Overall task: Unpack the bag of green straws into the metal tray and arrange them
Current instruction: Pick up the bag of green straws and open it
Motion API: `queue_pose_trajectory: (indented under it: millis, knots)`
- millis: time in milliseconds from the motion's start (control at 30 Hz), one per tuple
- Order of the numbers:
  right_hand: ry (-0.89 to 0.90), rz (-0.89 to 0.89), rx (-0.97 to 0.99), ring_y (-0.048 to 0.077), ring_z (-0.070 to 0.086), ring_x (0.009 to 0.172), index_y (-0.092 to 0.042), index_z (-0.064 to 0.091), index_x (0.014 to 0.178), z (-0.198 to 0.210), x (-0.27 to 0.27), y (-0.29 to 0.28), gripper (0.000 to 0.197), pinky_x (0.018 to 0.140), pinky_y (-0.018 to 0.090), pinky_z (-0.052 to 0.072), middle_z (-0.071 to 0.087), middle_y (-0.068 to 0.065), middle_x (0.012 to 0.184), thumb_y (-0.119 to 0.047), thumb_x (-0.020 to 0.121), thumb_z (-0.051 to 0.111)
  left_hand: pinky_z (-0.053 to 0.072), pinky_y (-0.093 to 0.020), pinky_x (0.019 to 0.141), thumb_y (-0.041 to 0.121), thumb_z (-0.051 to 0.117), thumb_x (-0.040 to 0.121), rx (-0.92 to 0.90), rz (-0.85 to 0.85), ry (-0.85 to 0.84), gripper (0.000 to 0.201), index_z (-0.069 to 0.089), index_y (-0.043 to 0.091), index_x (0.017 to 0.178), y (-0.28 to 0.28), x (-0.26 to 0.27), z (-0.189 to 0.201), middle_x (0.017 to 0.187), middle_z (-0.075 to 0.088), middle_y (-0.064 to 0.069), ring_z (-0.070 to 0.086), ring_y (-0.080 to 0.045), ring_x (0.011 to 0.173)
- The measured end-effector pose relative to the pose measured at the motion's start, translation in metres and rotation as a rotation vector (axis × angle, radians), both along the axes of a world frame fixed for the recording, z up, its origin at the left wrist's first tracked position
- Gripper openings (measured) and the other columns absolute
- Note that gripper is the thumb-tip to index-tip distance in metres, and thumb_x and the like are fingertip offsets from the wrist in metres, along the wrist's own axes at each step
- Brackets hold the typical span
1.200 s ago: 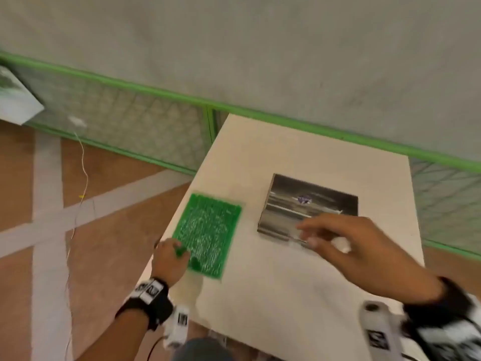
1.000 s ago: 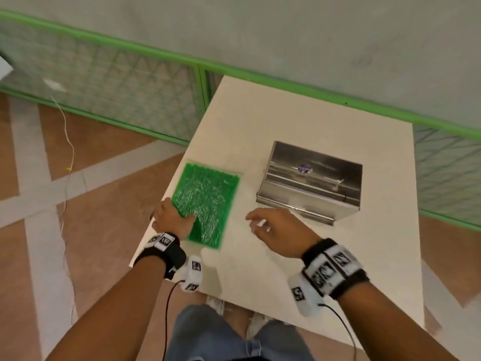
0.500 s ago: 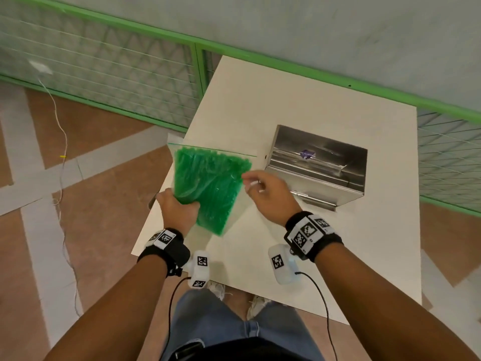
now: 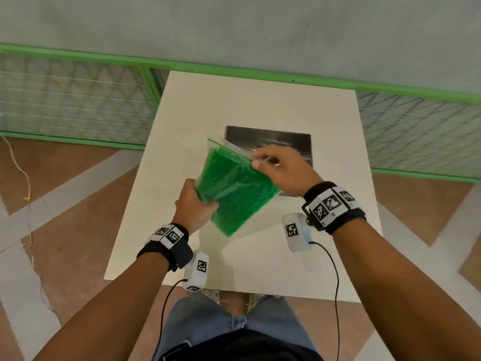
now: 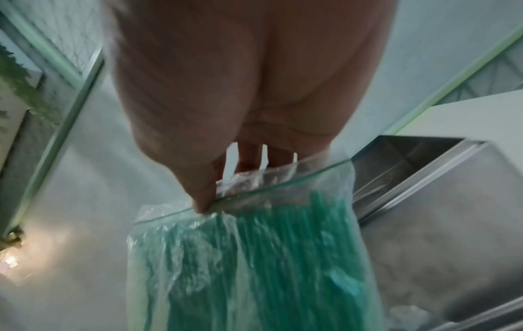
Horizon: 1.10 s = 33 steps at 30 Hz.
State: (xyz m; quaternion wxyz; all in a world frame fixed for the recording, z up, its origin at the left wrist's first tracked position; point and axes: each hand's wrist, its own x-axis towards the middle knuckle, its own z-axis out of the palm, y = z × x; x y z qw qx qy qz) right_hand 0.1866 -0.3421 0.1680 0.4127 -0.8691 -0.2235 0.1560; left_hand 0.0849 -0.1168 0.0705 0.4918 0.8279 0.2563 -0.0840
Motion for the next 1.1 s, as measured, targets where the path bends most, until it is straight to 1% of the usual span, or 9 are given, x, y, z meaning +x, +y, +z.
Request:
queue_pose_trajectory:
  millis: [67, 133, 300, 367, 467, 600, 867, 967, 1100]
  knots:
    - [0.042, -0.001, -0.02, 0.002, 0.065, 0.098, -0.02, 0.075, 0.113, -0.002, -0.003, -0.017, 0.018, 0.09, 0.02, 0.049, 0.071, -0.013, 0.104, -0.025, 0.098, 0.066, 0.039, -0.049, 0.106, 0.032, 0.082, 0.067, 0.182, -0.034, -0.003, 0.071, 0.044, 0.021, 0.126, -0.01, 0.0, -0.001, 0.13, 0.048, -0.007, 0.047, -0.033, 0.123]
    - [0.102, -0.004, -0.01, 0.005, 0.068, 0.091, -0.019, 0.077, 0.106, -0.008, -0.009, -0.027, 0.014, 0.088, 0.025, 0.052, 0.073, -0.012, 0.098, -0.023, 0.097, 0.067, 0.034, -0.046, 0.105, 0.033, 0.086, 0.066, 0.266, 0.049, -0.137, 0.079, 0.043, 0.016, 0.131, -0.021, 0.0, 0.002, 0.135, 0.042, -0.007, 0.045, -0.03, 0.124]
    - [0.274, -0.039, 0.076, 0.02, 0.072, 0.088, -0.012, 0.075, 0.096, -0.01, -0.022, -0.032, 0.008, 0.07, 0.027, 0.06, 0.076, 0.008, 0.094, -0.02, 0.093, 0.074, 0.04, -0.027, 0.075, 0.021, 0.077, 0.08, 0.096, 0.118, -0.515, 0.035, 0.047, 0.012, 0.094, -0.053, 0.003, 0.034, 0.092, 0.046, -0.002, 0.048, -0.025, 0.079]
    - [0.331, -0.013, 0.097, 0.018, 0.074, 0.084, -0.013, 0.075, 0.092, -0.007, -0.027, -0.026, 0.004, 0.07, 0.027, 0.062, 0.077, 0.005, 0.089, -0.017, 0.092, 0.075, 0.038, -0.023, 0.063, 0.022, 0.072, 0.087, 0.039, 0.062, -0.57, 0.027, 0.048, 0.011, 0.081, -0.065, 0.003, 0.05, 0.075, 0.047, -0.002, 0.044, -0.022, 0.066]
    - [0.349, 0.062, 0.123, 0.01, 0.072, 0.075, -0.012, 0.073, 0.084, -0.003, -0.034, -0.013, 0.007, 0.071, 0.028, 0.062, 0.075, -0.001, 0.079, -0.01, 0.091, 0.074, 0.038, -0.025, 0.058, 0.026, 0.074, 0.087, -0.005, 0.033, -0.583, 0.035, 0.048, 0.008, 0.073, -0.074, 0.001, 0.061, 0.067, 0.045, 0.0, 0.04, -0.013, 0.061]
    - [0.38, 0.079, 0.202, 0.009, 0.07, 0.07, 0.006, 0.07, 0.085, -0.003, -0.041, -0.003, 0.013, 0.07, 0.027, 0.062, 0.073, 0.004, 0.076, -0.005, 0.087, 0.077, 0.047, -0.031, 0.063, 0.029, 0.071, 0.089, -0.057, 0.04, -0.545, 0.029, 0.056, 0.008, 0.077, -0.072, -0.002, 0.062, 0.074, 0.058, -0.009, 0.056, -0.024, 0.067]
    - [0.615, -0.056, 0.485, 0.022, 0.073, 0.09, 0.002, 0.075, 0.101, -0.006, -0.051, -0.001, 0.014, 0.078, 0.038, 0.064, 0.074, 0.018, 0.097, -0.01, 0.096, 0.069, 0.055, -0.028, 0.077, 0.035, 0.064, 0.094, -0.108, -0.032, -0.503, 0.009, 0.066, 0.027, 0.093, -0.06, -0.006, 0.061, 0.1, 0.07, -0.004, 0.067, -0.02, 0.091]
    - [0.629, -0.057, 0.49, 0.029, 0.073, 0.098, 0.006, 0.073, 0.111, -0.009, -0.052, 0.0, 0.022, 0.084, 0.041, 0.063, 0.072, 0.028, 0.111, -0.008, 0.096, 0.068, 0.051, -0.019, 0.077, 0.025, 0.063, 0.097, -0.075, -0.071, -0.526, 0.008, 0.068, 0.029, 0.092, -0.057, -0.008, 0.064, 0.095, 0.069, 0.004, 0.065, -0.006, 0.088]
    - [0.614, -0.066, 0.46, 0.034, 0.074, 0.1, 0.006, 0.073, 0.11, -0.014, -0.054, 0.003, 0.02, 0.084, 0.035, 0.062, 0.072, 0.029, 0.11, -0.008, 0.097, 0.067, 0.039, -0.005, 0.07, 0.012, 0.059, 0.099, 0.039, -0.142, -0.538, 0.017, 0.072, 0.018, 0.089, -0.057, -0.005, 0.066, 0.084, 0.059, 0.017, 0.058, 0.008, 0.08]
